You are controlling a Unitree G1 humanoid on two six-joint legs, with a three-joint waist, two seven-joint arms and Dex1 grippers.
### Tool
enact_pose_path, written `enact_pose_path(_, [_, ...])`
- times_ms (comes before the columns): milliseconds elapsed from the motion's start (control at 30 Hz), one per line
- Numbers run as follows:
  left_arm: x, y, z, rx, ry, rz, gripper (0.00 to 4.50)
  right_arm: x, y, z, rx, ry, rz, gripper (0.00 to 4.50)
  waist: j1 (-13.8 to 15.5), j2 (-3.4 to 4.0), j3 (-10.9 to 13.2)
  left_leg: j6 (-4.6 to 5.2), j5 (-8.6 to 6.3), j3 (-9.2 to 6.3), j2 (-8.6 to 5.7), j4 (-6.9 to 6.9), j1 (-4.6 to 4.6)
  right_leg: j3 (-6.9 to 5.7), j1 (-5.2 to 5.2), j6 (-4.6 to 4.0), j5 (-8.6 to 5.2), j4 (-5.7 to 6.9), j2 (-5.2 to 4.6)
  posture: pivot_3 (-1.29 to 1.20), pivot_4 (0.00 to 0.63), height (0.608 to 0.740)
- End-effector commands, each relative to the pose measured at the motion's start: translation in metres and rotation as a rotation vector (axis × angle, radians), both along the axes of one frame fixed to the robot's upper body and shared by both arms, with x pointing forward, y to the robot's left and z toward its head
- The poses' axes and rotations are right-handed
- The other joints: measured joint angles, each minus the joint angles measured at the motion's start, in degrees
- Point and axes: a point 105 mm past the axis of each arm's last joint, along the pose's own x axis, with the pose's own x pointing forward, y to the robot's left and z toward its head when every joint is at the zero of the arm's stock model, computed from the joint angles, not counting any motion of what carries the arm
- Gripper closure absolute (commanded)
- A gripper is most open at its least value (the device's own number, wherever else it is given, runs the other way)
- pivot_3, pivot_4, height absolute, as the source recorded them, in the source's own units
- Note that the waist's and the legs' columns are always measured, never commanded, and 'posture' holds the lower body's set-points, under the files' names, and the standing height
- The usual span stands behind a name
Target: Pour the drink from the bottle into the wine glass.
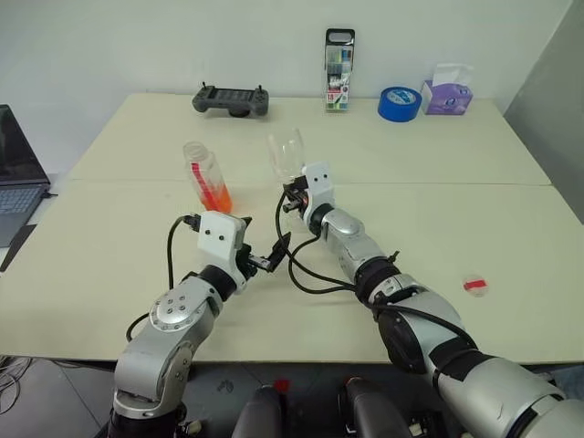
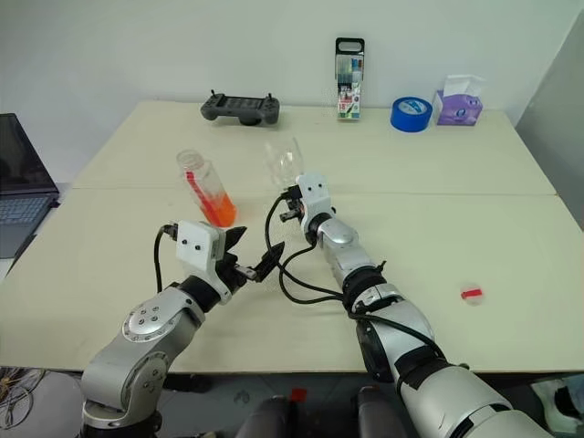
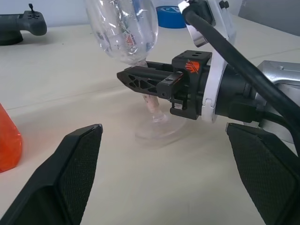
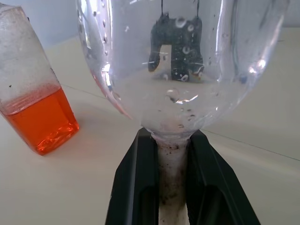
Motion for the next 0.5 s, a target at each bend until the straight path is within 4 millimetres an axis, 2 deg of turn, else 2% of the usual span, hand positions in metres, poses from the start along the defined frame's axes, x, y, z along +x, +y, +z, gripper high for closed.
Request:
enact_pose_path(33, [-0.001,0.000,0.012,-0.005,-0.042,0.003,0.00,-0.005,0.010,-0.012,-0.025,0.053,0.034,4.15,0.02,0.00,0.00,0.00,0.00,0.00,0.00,0.00,0.02,-0.03,0.03,0.00,0.00,0.00,0.02,0.00,0.150,0.740])
enact_pose_path(200, [0.001,-0.005,0.011,-0.009,-0.028,-0.023,0.00,-0.004,-0.001,-0.017,-0.012,0.086,0.068,4.15,-0.01,0.00,0.00,0.01,-0.01,-0.01,-0.02,-0.01,0.26,-0.03,0.31,-0.01,-0.02,-0.07,0.09,0.00,0.150,0.740])
enact_pose_path(500, [0.006,0.002,0.001,-0.015,0.027,-0.033,0.00,-0.017,-0.045,-0.064,-0.077,0.156,0.093,4.15,0.05,-0.01,-0.32,0.02,-0.02,-0.02,-0.05,-0.08,0.81,-0.05,0.86,-0.03,-0.08,-0.15,0.08,0.00,0.150,0.740])
